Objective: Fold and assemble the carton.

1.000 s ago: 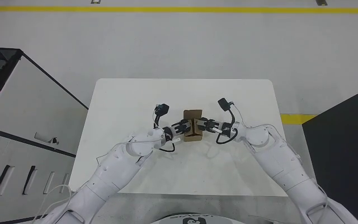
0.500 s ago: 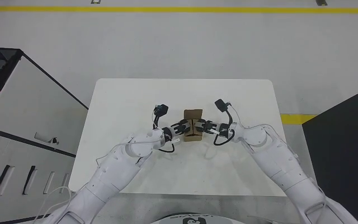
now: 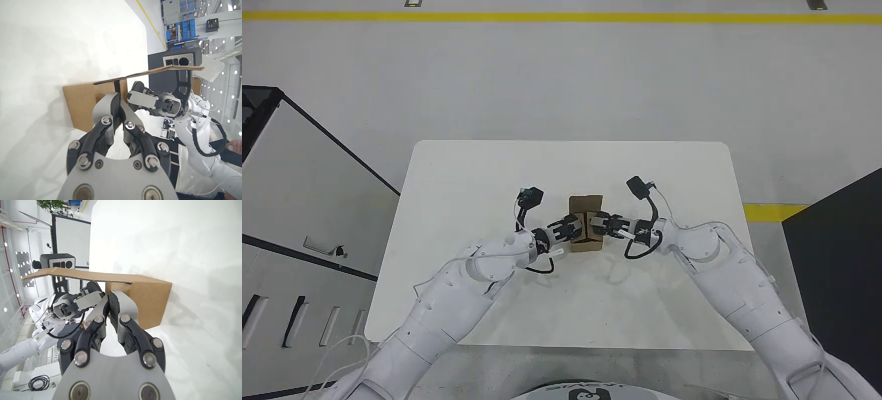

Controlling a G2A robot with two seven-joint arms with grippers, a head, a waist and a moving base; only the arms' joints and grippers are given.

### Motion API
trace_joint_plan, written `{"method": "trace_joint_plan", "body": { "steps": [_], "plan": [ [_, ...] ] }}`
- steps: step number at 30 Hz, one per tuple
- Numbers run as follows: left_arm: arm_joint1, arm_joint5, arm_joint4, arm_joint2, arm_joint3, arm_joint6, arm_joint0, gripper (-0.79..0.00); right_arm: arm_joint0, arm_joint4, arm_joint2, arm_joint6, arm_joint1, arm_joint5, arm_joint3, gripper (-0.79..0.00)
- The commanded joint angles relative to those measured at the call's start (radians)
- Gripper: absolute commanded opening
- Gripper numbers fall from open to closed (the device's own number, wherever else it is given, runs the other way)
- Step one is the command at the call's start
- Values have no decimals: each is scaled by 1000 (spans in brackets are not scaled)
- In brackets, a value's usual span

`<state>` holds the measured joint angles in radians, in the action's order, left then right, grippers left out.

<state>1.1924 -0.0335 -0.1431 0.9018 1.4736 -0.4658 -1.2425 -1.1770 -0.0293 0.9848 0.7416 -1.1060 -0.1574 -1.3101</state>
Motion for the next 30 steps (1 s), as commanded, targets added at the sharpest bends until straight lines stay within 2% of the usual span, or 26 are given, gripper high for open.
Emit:
{"method": "trace_joint_plan", "body": {
  "steps": [1, 8, 15, 16, 17, 18, 19, 20, 22, 30],
  "plan": [
    [1, 0, -3, 2, -1, -1, -1, -785, 0, 4, 0, 0, -1, 4, 3, -785],
    [3, 2, -5, 8, -6, -2, -7, -785, -2, 8, 2, -1, -2, 4, 7, -785],
    [0, 1, -13, 32, 38, -2, -23, -785, -20, -13, 49, -5, 6, -12, -17, -785],
    [-2, -1, -14, 39, 51, -5, -30, -637, -27, -26, 66, 1, 10, -17, -25, -779],
    [-4, -1, -10, 48, 68, -9, -38, -425, -35, -39, 84, 9, 14, -25, -34, -631],
    [-7, -3, -6, 59, 85, -13, -48, -89, -44, -54, 102, 21, 18, -33, -43, -400],
    [-10, -5, -1, 71, 105, -19, -59, 0, -54, -71, 119, 37, 22, -43, -53, -99],
    [-13, -8, 5, 81, 128, -35, -70, 0, -64, -97, 136, 62, 26, -59, -66, 0],
    [-19, -13, 4, 97, 174, -74, -80, 0, -70, -110, 149, 76, 29, -66, -71, 0],
    [-20, -4, 4, 93, 178, -76, -93, 0, -78, -124, 158, 59, 29, -75, -77, 0]
  ]
}}
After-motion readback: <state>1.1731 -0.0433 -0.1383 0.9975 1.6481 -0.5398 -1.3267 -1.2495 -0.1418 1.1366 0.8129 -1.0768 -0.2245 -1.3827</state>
